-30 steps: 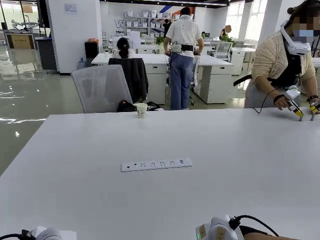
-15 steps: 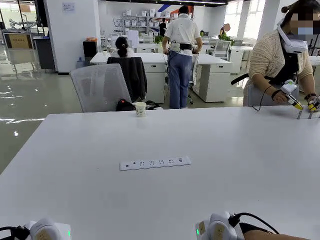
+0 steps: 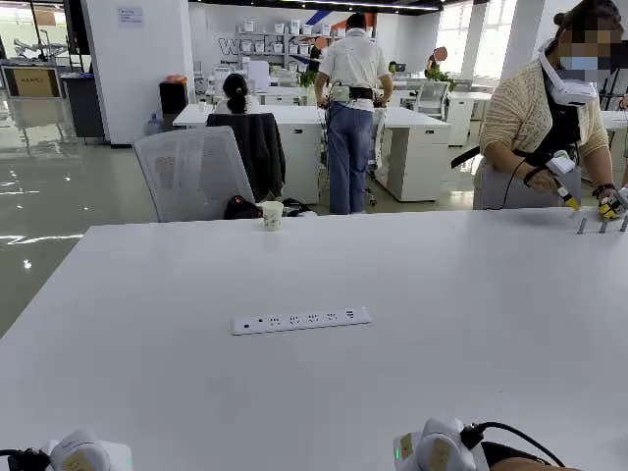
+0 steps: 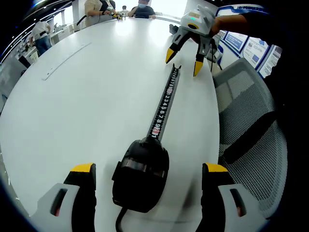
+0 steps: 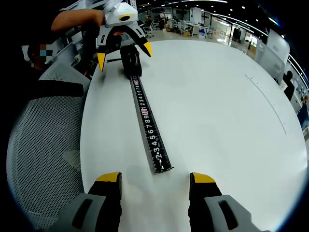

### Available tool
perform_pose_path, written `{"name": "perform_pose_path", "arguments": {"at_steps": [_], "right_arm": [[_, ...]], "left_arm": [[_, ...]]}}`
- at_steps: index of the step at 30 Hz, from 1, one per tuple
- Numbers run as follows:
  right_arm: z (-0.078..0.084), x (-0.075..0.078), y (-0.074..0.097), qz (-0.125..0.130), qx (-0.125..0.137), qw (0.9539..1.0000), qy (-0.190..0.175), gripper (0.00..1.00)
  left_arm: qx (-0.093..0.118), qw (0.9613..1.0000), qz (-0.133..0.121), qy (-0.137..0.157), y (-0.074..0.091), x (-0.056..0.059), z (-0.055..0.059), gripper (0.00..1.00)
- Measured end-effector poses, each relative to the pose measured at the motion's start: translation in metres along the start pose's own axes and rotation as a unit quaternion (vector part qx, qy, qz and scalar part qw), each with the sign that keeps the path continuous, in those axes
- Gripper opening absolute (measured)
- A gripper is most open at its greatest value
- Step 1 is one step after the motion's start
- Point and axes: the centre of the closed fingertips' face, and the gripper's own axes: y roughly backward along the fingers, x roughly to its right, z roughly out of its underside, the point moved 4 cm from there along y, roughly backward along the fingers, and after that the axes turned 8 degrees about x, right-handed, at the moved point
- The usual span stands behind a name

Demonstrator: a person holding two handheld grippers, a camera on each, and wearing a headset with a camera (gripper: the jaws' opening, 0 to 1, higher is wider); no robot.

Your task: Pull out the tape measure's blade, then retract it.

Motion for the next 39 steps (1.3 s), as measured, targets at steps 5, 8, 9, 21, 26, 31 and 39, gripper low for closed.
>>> {"name": "perform_pose_path", "arguments": {"at_steps": [5, 8, 9, 21, 26, 31, 39], "right_arm": [[0.004, 0.001, 0.002, 0.014, 0.008, 0.9996, -0.021, 0.67], [0.008, 0.002, 0.004, 0.021, 0.009, 0.9987, -0.046, 0.76], [0.008, 0.003, 0.005, 0.023, 0.012, 0.9986, -0.047, 0.79], [0.014, 0.010, 0.016, 0.056, 0.057, 0.9918, -0.100, 0.99], [0.019, 0.013, 0.024, 0.071, 0.078, 0.9866, -0.124, 0.99], [0.027, 0.012, 0.032, 0.079, 0.088, 0.9832, -0.139, 0.99], [0.039, 0.013, 0.047, 0.110, 0.124, 0.9755, -0.145, 0.99]], "left_arm": [[0.017, 0.9993, 0.002, 0.033, 0.002, 0.003, 0.001, 0.99], [0.030, 0.9991, -0.012, 0.025, 0.005, 0.000, 0.000, 0.99], [0.032, 0.9990, -0.015, 0.028, 0.005, -0.001, 0.000, 0.99], [0.102, 0.9900, -0.080, 0.054, 0.015, -0.013, -0.004, 0.99], [0.125, 0.9836, -0.106, 0.075, 0.022, -0.018, 0.002, 0.99], [0.155, 0.9739, -0.134, 0.097, 0.030, -0.022, 0.010, 0.99], [0.215, 0.9569, -0.154, 0.119, 0.042, -0.013, 0.024, 0.99]]}}
